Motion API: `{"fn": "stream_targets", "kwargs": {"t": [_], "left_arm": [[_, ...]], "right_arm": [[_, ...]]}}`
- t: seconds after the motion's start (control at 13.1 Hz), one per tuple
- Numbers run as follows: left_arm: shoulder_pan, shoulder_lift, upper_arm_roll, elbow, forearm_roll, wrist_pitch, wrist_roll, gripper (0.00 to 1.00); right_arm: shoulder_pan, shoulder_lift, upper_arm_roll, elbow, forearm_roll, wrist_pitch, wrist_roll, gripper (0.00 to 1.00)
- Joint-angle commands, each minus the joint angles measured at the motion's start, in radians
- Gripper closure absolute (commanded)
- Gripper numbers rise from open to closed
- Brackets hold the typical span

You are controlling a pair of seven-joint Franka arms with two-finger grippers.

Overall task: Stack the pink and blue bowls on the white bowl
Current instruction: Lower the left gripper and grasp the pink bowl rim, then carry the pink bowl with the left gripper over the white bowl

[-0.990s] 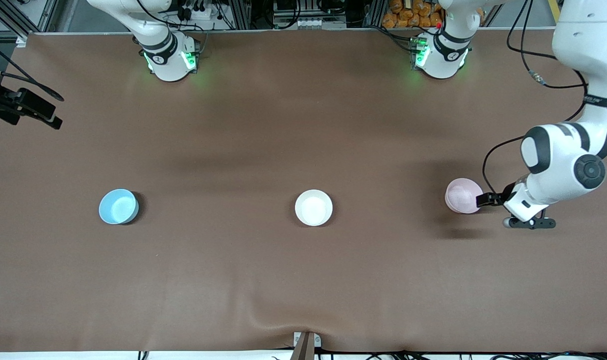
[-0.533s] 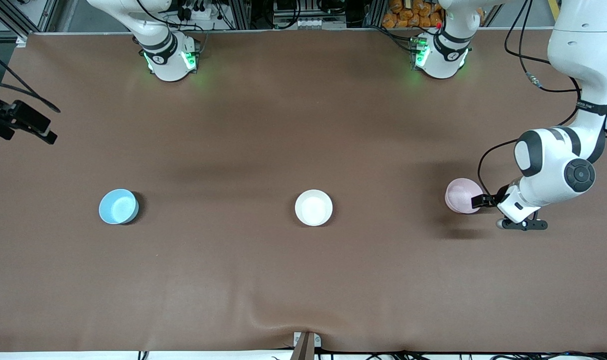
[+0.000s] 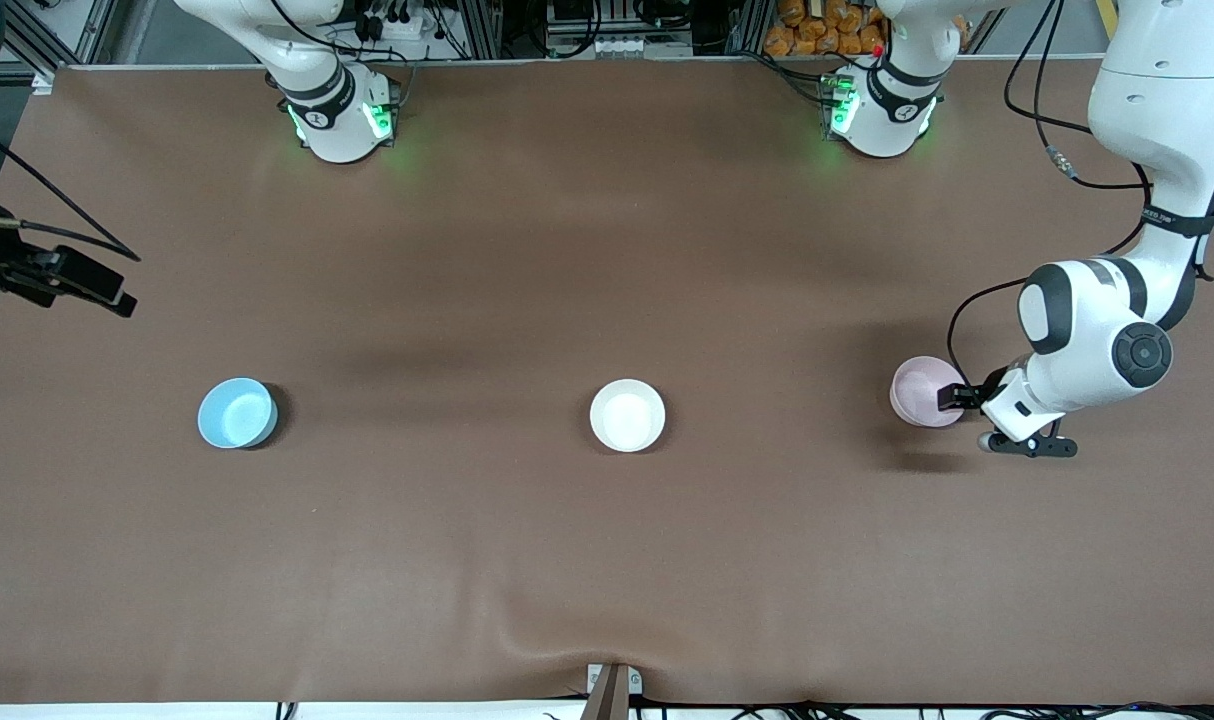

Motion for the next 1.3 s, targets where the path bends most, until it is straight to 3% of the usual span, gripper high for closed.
{"fn": "stream_targets", "kwargs": {"t": [0.0, 0.15, 0.38, 0.69, 0.99, 1.22], "left_arm": [[-0.007, -0.023, -0.004, -0.019, 0.023, 0.01, -0.006, 0.85], [-0.013, -0.023, -0.004, -0.01, 0.021, 0.006, -0.011, 1.0], [-0.015, -0.037, -0.018, 0.034, 0.02, -0.062, -0.008, 1.0], [-0.018, -0.037, -0.102, 0.226, -0.011, -0.283, -0.106, 1.0], [-0.033, -0.028, -0.177, 0.313, -0.081, -0.296, -0.147, 1.0], [-0.136, -0.011, -0.185, 0.369, -0.094, -0.296, -0.293, 1.0]], "right_arm": [[-0.017, 0.01, 0.004, 0.01, 0.004, 0.003, 0.005, 0.0], [-0.021, 0.012, 0.003, 0.01, -0.001, 0.006, -0.002, 0.0], [-0.029, 0.036, 0.001, 0.01, -0.003, 0.011, -0.002, 0.0], [-0.031, 0.111, 0.003, 0.01, -0.081, 0.017, 0.001, 0.0], [-0.047, 0.117, 0.003, 0.007, -0.075, 0.006, -0.004, 0.0], [-0.049, 0.143, 0.003, 0.005, -0.079, 0.0, 0.004, 0.0]]}}
